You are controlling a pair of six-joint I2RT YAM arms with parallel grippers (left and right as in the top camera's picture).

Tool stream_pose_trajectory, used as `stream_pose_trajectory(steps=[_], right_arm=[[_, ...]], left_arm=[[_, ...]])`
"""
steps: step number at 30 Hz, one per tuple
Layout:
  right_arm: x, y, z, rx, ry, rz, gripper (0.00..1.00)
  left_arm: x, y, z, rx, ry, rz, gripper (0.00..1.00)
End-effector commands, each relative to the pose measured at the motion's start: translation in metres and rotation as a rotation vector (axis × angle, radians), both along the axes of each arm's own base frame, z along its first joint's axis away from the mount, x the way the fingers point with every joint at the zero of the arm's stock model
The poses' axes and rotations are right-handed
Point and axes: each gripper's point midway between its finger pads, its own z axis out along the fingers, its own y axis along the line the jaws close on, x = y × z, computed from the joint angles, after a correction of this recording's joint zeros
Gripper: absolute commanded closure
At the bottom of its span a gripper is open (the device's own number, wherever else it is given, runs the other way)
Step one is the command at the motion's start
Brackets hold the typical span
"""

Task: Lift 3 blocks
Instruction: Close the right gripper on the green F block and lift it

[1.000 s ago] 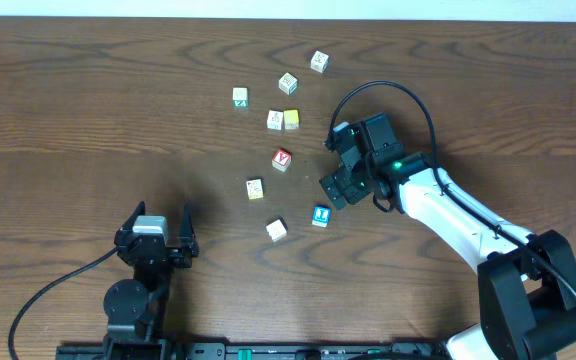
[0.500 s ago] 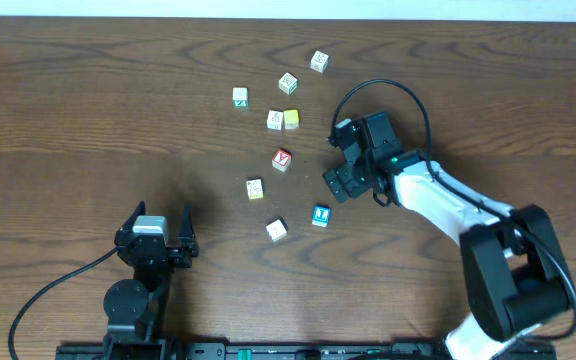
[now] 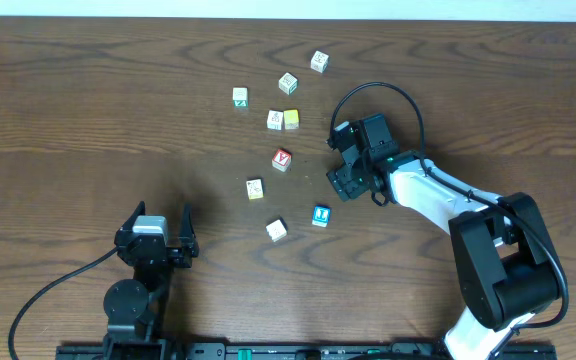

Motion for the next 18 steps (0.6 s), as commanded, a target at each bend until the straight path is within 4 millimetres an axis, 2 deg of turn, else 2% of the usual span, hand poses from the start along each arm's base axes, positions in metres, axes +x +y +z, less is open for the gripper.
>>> stream_pose_trajectory(steps=[1,7,11,18], right_arm=[[0.007,0.001,0.004,0.006,-0.014,-0.003,0.22],[0.01,0.002,0.007,0.009,-0.019,-0.005,0.31],[0.017,-0.004,0.01,-0.002,-0.035,-0.083,0.39],[0.022,-0.006,0.013,-0.005,-0.051,-0.113,0.41]], left_arm=[[-0.001,0.0,-0.015,0.001,0.047,-0.001,0.25],[-0.001,0.0,-0.015,0.001,0.047,-0.001,0.25],[-0.001,0.0,-0.015,0.001,0.047,-0.001,0.25],[-0.001,0.0,-0.015,0.001,0.047,-0.001,0.25]])
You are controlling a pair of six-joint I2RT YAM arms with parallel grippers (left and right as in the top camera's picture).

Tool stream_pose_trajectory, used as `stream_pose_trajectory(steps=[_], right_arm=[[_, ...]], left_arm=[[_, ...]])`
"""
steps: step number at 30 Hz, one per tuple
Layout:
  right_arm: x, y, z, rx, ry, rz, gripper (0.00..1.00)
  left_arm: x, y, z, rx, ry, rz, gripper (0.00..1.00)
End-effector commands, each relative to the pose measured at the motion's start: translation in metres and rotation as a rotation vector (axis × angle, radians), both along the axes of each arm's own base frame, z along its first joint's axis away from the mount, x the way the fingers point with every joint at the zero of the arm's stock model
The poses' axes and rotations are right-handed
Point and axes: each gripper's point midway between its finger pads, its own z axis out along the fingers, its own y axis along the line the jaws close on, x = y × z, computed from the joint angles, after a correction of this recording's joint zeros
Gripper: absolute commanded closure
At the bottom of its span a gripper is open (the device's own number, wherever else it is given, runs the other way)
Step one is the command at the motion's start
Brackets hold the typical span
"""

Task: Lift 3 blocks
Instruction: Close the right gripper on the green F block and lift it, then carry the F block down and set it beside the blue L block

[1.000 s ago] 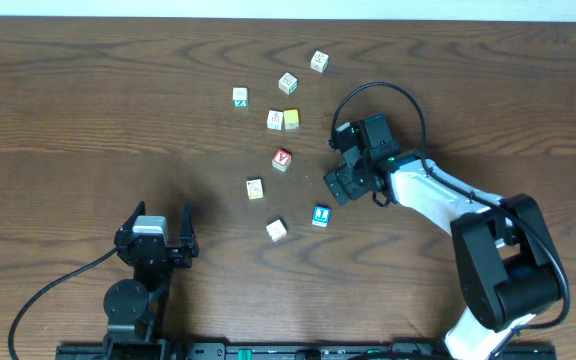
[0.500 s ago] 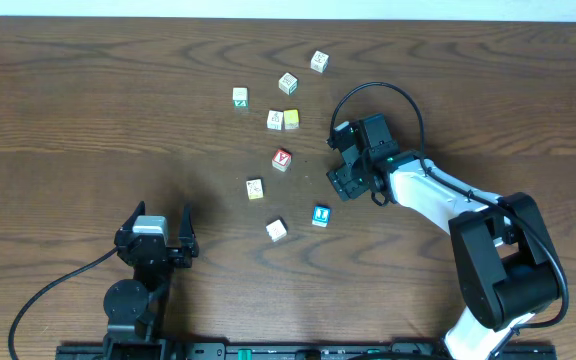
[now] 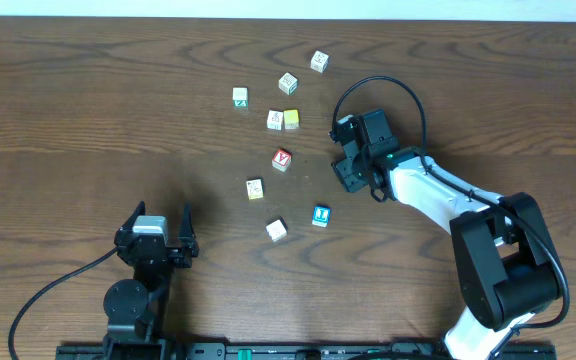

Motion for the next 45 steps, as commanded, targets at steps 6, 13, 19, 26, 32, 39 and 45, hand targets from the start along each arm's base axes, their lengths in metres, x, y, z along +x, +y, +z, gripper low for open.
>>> stream_pose_trajectory(steps=[6,13,19,26,32,39,45], right_arm=[[0.008,-0.001,0.004,0.009,-0.012,-0.051,0.51],[0.005,0.002,0.003,0.047,0.012,-0.094,0.6],[0.005,0.002,0.004,0.055,0.015,-0.109,0.67],[0.01,0.009,0.04,0.107,-0.039,-0.128,0.71],[0.004,0.006,0.123,0.21,-0.161,-0.18,0.7],[-0.05,-0.019,0.199,0.284,-0.208,-0.256,0.78],[-0.098,-0.057,0.191,0.215,-0.112,-0.422,0.82]], left_arm=[[-0.001,0.0,-0.015,0.001,0.047,-0.001,0.25],[-0.001,0.0,-0.015,0.001,0.047,-0.001,0.25],[-0.001,0.0,-0.015,0.001,0.047,-0.001,0.25],[-0.001,0.0,-0.015,0.001,0.047,-0.001,0.25],[-0.001,0.0,-0.015,0.001,0.047,-0.001,0.25],[-0.001,0.0,-0.015,0.001,0.047,-0.001,0.25],[-0.001,0.0,-0.015,0.001,0.047,-0.001,0.25]])
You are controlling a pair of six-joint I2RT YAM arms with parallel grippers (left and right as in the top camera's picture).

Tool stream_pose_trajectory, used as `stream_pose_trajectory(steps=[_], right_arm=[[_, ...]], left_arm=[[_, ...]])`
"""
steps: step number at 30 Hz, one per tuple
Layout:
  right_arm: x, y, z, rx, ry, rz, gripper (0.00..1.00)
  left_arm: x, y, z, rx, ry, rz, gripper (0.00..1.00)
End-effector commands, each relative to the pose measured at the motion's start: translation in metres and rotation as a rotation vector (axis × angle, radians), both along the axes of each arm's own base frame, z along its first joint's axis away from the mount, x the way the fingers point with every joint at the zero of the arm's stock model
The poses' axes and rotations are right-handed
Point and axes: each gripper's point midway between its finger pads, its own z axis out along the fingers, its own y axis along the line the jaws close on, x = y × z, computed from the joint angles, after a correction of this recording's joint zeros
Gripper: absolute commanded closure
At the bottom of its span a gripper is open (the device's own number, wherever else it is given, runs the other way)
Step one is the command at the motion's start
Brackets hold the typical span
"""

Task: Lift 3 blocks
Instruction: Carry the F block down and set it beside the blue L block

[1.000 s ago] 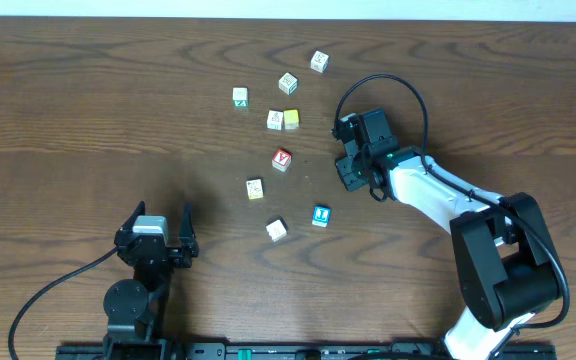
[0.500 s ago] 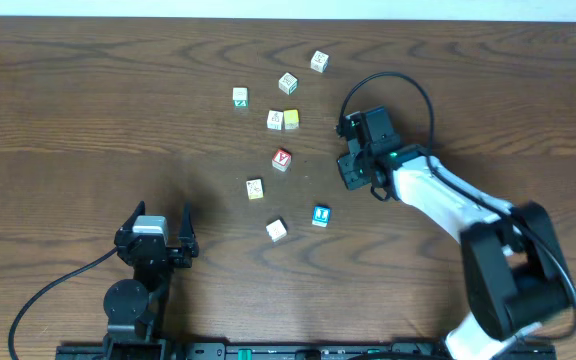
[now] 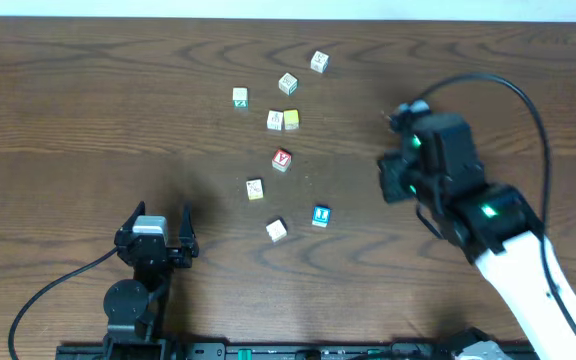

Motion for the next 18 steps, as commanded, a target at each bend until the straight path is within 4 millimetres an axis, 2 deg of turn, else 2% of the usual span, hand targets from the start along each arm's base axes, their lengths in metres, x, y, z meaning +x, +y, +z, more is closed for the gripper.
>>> stream_pose_trajectory(steps=[1,8,12,18], right_arm=[[-0.015,-0.015,-0.017,0.002,0.071,-0.121,0.82],[-0.036,-0.018,-0.089,0.017,0.217,-0.212,0.81],[-0.033,0.001,-0.115,0.071,0.204,-0.158,0.74],[-0.026,0.011,-0.143,0.1,0.213,-0.158,0.69]], left_arm=[[-0.001,0.0,-0.015,0.001,0.047,-0.001,0.25],[-0.001,0.0,-0.015,0.001,0.047,-0.001,0.25],[-0.001,0.0,-0.015,0.001,0.047,-0.001,0.25],[-0.001,0.0,-0.015,0.001,0.047,-0.001,0.25]])
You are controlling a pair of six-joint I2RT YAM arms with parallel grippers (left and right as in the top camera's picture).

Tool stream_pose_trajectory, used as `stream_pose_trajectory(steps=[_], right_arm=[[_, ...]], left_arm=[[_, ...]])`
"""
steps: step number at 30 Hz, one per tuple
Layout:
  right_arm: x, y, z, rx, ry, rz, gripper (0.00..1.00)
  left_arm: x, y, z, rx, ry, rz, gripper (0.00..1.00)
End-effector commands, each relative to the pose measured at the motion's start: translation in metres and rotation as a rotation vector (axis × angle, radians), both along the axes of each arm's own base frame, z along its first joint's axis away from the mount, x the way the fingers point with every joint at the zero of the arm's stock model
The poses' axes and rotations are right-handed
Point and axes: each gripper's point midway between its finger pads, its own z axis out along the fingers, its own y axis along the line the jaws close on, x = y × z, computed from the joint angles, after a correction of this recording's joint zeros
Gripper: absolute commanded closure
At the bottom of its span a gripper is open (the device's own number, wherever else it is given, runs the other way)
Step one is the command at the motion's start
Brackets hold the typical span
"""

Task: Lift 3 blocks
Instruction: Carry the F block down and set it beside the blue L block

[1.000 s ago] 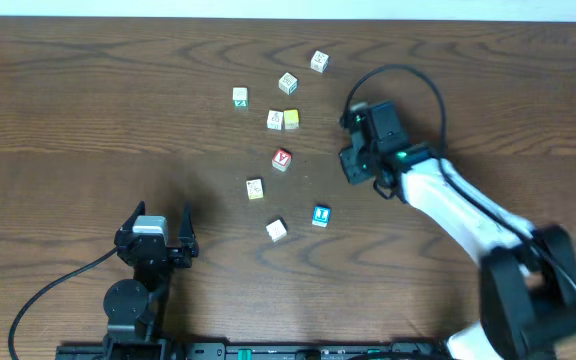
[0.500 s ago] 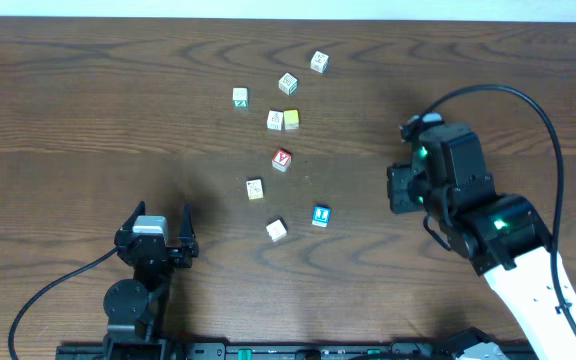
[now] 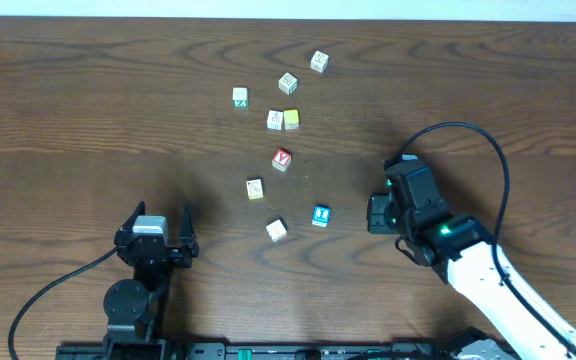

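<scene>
Several small alphabet blocks lie scattered on the brown wooden table. Among them are a red one, a blue one, a yellow one and a white one. All of them rest on the wood. My right gripper hangs to the right of the blue block, apart from it, and its jaws are too dark to read. My left gripper sits parked near the front left with its fingers spread and nothing between them.
More blocks sit toward the back, including a white-green one, another and one farthest back. A black cable loops above the right arm. The left arm's cable trails to the front left.
My right arm has dropped lower and come toward the front, its gripper now right of the blue block. No block has moved. The left arm is unchanged.
My right gripper was first low on the table right of the red block, then slightly farther back. Later it stood raised and well to the right, and now it is lower beside the blue block. Every block has stayed in place and the left arm has not stirred.
</scene>
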Motion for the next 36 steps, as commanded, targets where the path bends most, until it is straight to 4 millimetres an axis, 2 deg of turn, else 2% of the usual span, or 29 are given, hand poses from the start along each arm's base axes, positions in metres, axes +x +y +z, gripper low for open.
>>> stream_pose_trajectory(steps=[1,4,9,17,25,28,36], right_arm=[[-0.001,0.007,-0.02,0.021,0.042,-0.008,0.69],[0.003,0.015,-0.037,0.033,0.077,0.008,0.68],[0.003,0.036,-0.055,0.101,0.131,0.062,0.74],[-0.005,0.061,-0.061,0.104,0.132,0.142,0.71],[-0.01,0.062,-0.064,0.077,0.136,0.151,0.7],[-0.008,0.055,-0.065,0.045,0.127,0.13,0.7],[-0.006,0.051,-0.066,0.024,0.122,0.111,0.6]], left_arm=[[-0.001,0.0,-0.015,0.001,0.047,-0.001,0.25],[-0.001,0.0,-0.015,0.001,0.047,-0.001,0.25],[-0.001,0.0,-0.015,0.001,0.047,-0.001,0.25],[-0.001,0.0,-0.015,0.001,0.047,-0.001,0.25],[-0.001,0.0,-0.015,0.001,0.047,-0.001,0.25],[-0.001,0.0,-0.015,0.001,0.047,-0.001,0.25],[-0.001,0.0,-0.015,0.001,0.047,-0.001,0.25]])
